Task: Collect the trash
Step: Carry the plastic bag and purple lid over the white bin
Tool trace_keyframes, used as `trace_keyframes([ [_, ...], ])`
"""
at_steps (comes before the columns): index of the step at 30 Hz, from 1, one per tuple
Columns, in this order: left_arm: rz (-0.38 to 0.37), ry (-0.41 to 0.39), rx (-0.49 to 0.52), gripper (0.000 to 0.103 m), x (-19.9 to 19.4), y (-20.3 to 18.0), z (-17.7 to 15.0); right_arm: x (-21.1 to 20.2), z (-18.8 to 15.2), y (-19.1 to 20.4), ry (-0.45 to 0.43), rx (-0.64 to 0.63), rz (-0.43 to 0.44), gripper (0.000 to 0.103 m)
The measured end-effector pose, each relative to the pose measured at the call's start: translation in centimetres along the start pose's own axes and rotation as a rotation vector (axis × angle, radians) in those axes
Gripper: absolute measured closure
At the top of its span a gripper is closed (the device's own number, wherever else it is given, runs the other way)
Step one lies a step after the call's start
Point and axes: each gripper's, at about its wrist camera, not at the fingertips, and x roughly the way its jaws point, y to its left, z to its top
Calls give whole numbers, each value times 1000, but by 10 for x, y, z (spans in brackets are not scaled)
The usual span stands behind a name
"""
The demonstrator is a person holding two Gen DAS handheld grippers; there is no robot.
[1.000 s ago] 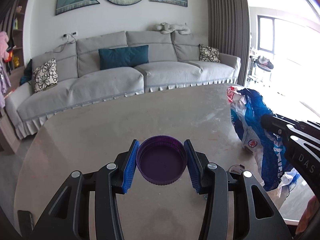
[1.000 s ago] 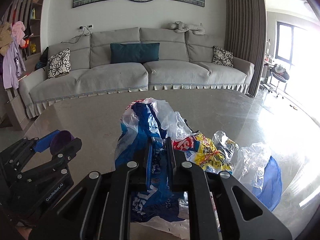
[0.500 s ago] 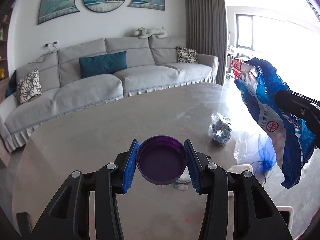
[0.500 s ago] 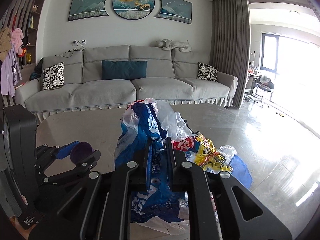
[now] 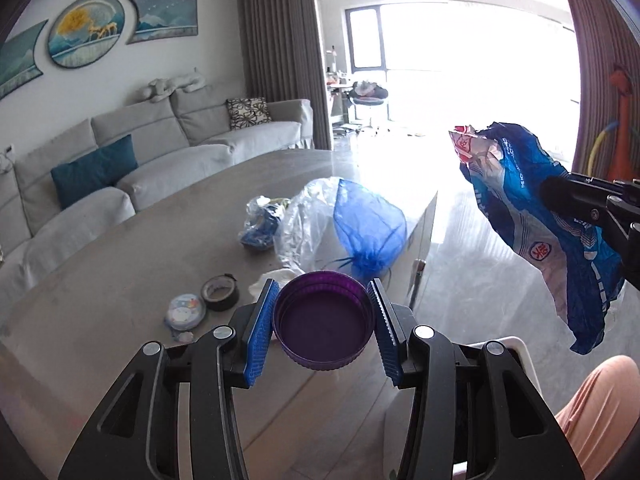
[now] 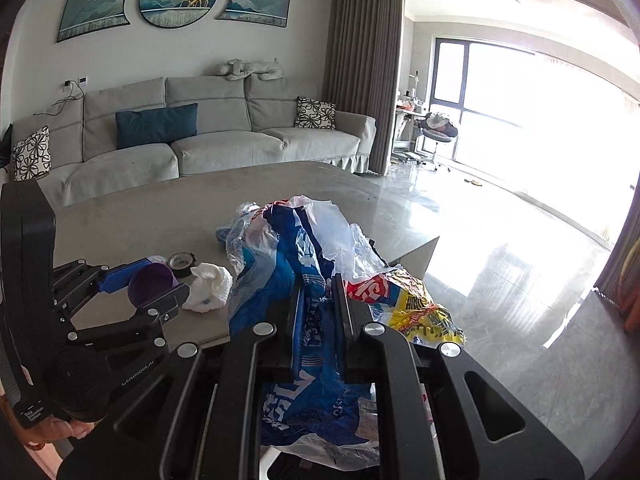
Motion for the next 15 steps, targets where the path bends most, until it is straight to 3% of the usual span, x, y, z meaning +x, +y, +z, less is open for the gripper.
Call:
trace_keyframes([
  [7, -150, 41, 99, 58, 5, -74, -16, -16, -34, -36, 29, 51, -95, 90],
  [15, -245, 61, 163, 58, 14, -110, -24, -7, -63, -55, 70, 95, -149, 89],
])
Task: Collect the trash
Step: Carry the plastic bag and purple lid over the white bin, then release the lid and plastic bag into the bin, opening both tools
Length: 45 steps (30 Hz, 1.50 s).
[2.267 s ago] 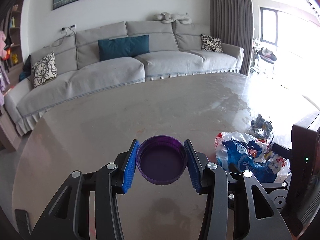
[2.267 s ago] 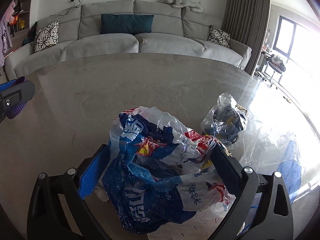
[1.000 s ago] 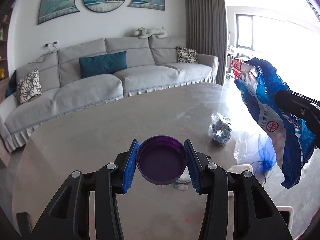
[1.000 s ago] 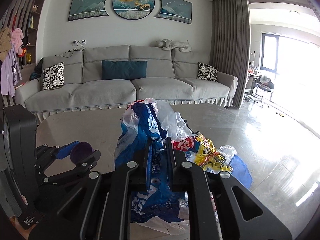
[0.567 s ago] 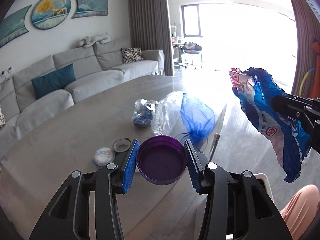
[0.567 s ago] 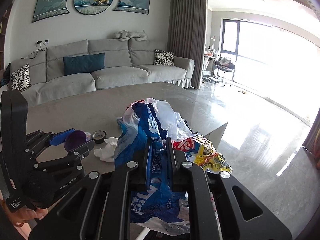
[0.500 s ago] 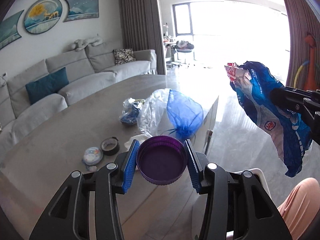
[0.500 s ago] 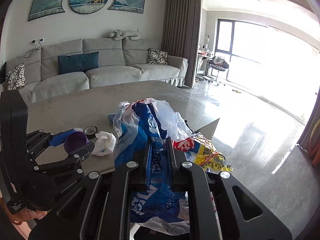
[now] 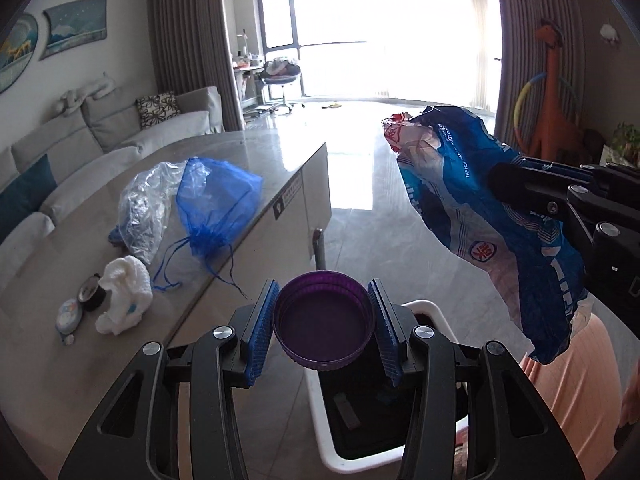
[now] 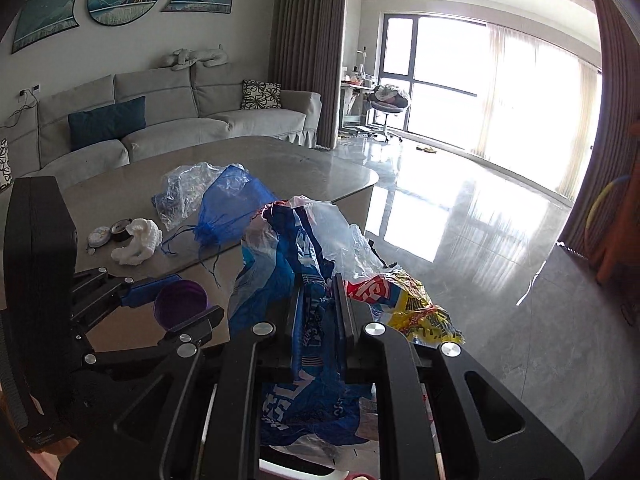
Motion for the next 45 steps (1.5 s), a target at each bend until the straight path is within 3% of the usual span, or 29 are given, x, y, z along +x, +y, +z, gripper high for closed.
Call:
trace_keyframes([
  [7, -40, 58, 32, 57, 34, -14, -14, 22, -24, -7, 37, 26, -5, 89],
  [13, -65, 165, 65, 57, 76, -27, -43, 56, -60, -12, 118, 76, 12, 89],
  [19, -98, 221, 104, 57, 97, -38, -60, 82, -81, -18, 173, 92, 28, 88],
  [33, -163, 406, 131, 56, 158, -60, -96, 132, -110, -41, 299, 144, 43, 88],
  [34, -192, 438, 132, 54, 163, -61, -99, 133, -111, -42, 301, 144, 41, 88],
  [36, -184, 486, 129, 6, 170, -62, -104, 136, -111, -42, 306, 139, 33, 88],
  [45, -98, 398, 136, 5, 152, -61, -89, 136, -112, -35, 306, 124, 35, 87],
])
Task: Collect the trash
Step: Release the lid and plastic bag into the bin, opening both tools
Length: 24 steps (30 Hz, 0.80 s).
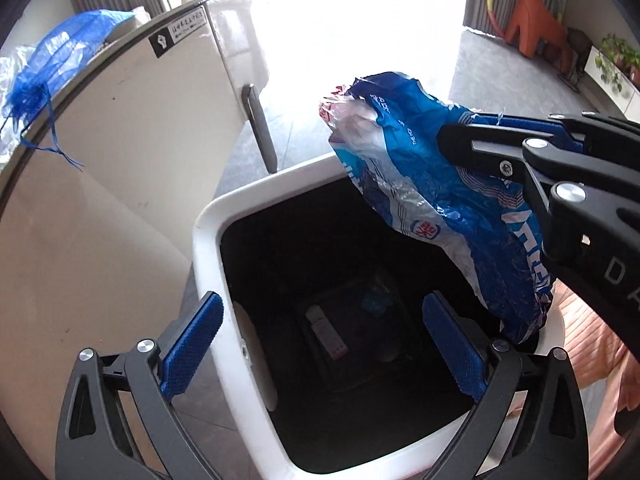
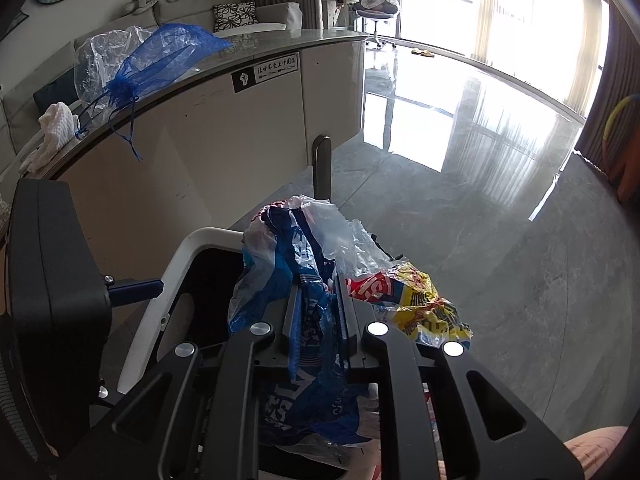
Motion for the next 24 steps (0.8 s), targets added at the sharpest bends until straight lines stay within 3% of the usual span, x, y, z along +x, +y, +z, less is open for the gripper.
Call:
trace_keyframes([
  [12, 140, -71, -156, 5, -30, 68, -4, 8, -5, 21, 21, -41, 10, 86],
  [18, 143, -71, -238, 5, -48, 88, -15, 25, -14, 41, 72, -81, 21, 86],
  [24, 155, -87, -257, 5, -60, 101, -23, 30, -30, 60, 121, -145, 29, 85],
])
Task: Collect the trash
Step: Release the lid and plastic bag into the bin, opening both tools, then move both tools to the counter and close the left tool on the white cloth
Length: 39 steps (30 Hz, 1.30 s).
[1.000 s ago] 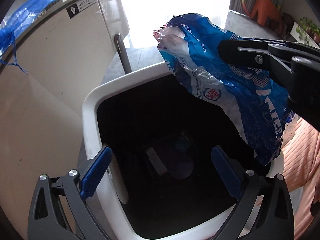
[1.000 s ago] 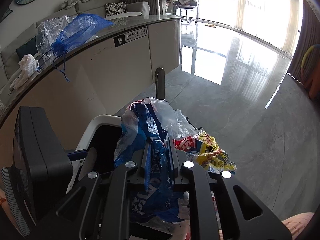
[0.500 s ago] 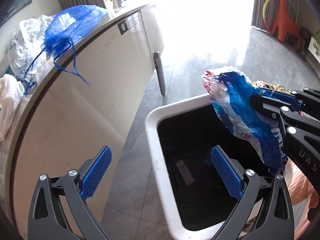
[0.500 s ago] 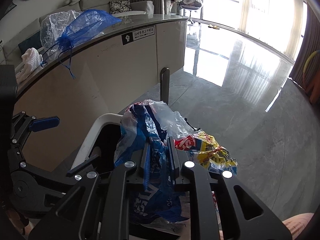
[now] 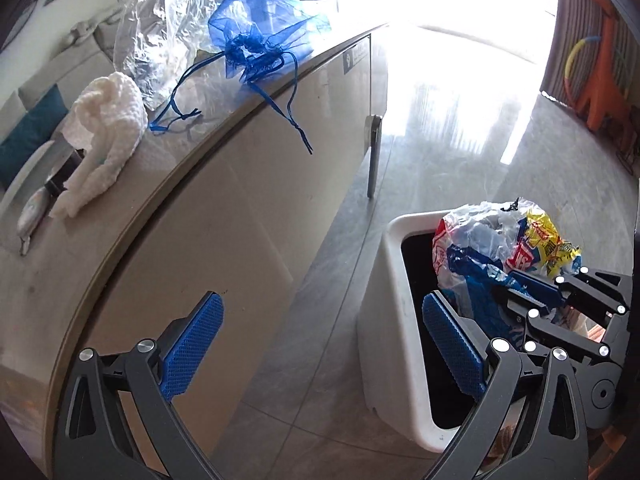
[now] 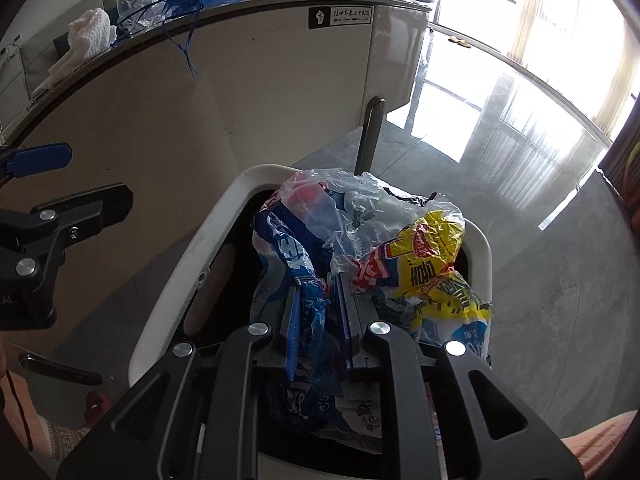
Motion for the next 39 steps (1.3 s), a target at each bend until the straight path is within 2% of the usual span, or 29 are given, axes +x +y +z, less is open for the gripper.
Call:
trace_keyframes([
  [5, -2, -27, 3, 5, -11, -3, 2, 5, -12, 13, 46, -44, -9, 85],
  [7, -3, -37, 6, 5, -16, 0, 1, 8, -12, 14, 52, -50, -11, 74],
  [8, -2, -41, 7, 5, -19, 2, 3, 7, -10, 15, 43, -55, -9, 58],
  [9, -3, -45, 8, 5, -21, 1, 3, 6, -9, 17, 27, -64, -12, 21],
  [10, -6, -49, 8, 5, -22, 1, 3, 4, -7, 20, 14, -76, -25, 2],
  [11, -6, -54, 7, 5, -23, 1, 3, 0, -6, 22, -2, -90, -35, 5],
  [17, -2, -73, -14, 5, -31, 9, 4, -16, -5, 30, -51, -133, -83, 5],
  [24, 31, -123, -72, 5, -47, 32, 15, -45, 14, 28, -154, -116, -73, 5],
  [32, 125, -219, -160, 5, -74, 82, 42, -84, 78, 37, -338, -132, -61, 5],
  [39, 158, -277, -287, 5, -96, 132, 65, -98, 136, 46, -454, -141, -28, 5],
])
